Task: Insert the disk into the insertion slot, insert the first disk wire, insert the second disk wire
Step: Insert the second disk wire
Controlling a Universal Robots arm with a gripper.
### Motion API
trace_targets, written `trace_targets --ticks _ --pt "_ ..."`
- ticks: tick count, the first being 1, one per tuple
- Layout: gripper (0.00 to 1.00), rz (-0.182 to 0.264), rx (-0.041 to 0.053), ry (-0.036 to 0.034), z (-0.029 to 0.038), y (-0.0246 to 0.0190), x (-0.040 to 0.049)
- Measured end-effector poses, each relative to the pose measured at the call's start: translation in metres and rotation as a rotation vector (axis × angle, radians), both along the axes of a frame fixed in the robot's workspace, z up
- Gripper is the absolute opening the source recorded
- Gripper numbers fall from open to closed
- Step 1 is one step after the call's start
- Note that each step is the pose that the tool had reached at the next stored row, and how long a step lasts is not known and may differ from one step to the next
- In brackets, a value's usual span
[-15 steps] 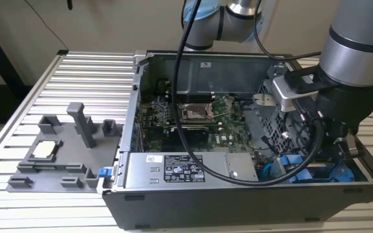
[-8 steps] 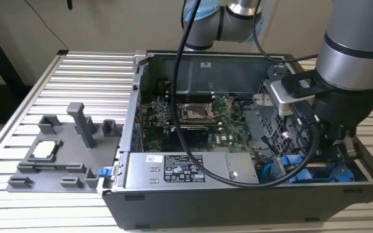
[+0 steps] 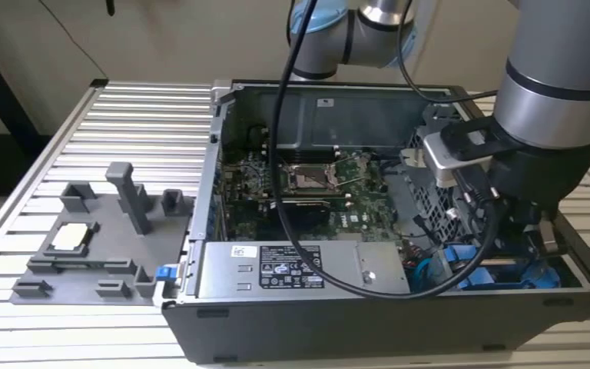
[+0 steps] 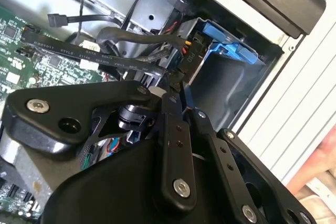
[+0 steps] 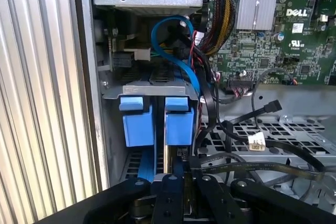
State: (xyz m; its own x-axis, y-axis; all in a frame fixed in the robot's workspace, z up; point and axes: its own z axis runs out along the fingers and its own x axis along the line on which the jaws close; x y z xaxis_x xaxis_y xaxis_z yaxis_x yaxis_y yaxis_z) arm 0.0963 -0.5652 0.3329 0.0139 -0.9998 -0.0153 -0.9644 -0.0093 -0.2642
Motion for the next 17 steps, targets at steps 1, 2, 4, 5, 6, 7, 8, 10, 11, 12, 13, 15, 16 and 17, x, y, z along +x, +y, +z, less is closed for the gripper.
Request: trace_targets --ticks 1,2,4,5,6,7,8,10,11,12,13,15,16,17 --pt "0.16 0.000 -0.0002 -0.0006 -0.0005 0.0000 -0.0001" --pt "0.16 0.000 0.0000 -0.0011 -0.0013 0.0000 -0.0001" --pt "0.16 0.000 -0.0012 -0.0016 -0.0030 0.0000 0.0000" --pt "0.16 0.000 -0.0013 -0.0017 -0.0038 0.0000 0.0000" --pt "0.16 0.000 -0.0012 -0.0017 -0.0045 -0.0001 0.0000" --pt "0.16 0.000 -0.0010 -0.0016 -0.0051 -0.0002 0.0000" --pt "0.16 0.000 -0.0005 -0.0016 -0.0056 -0.0002 0.0001" --pt "0.16 0.000 0.0007 -0.0015 -0.0063 -0.0001 0.0002" --pt "0.17 0.000 0.0007 -0.0014 -0.0065 -0.0001 0.0003" --pt "0.17 0.000 0.0010 -0.0017 -0.0067 -0.0003 0.0003" --pt "0.24 0.000 0.0005 -0.0017 -0.0065 -0.0005 0.0003" --pt "0.24 0.000 0.0004 -0.0003 -0.0062 -0.0018 0.0008" --pt "0.24 0.000 0.0004 0.0012 -0.0061 -0.0027 0.0010" --pt "0.24 0.000 0.0008 0.0030 -0.0059 -0.0032 0.0012"
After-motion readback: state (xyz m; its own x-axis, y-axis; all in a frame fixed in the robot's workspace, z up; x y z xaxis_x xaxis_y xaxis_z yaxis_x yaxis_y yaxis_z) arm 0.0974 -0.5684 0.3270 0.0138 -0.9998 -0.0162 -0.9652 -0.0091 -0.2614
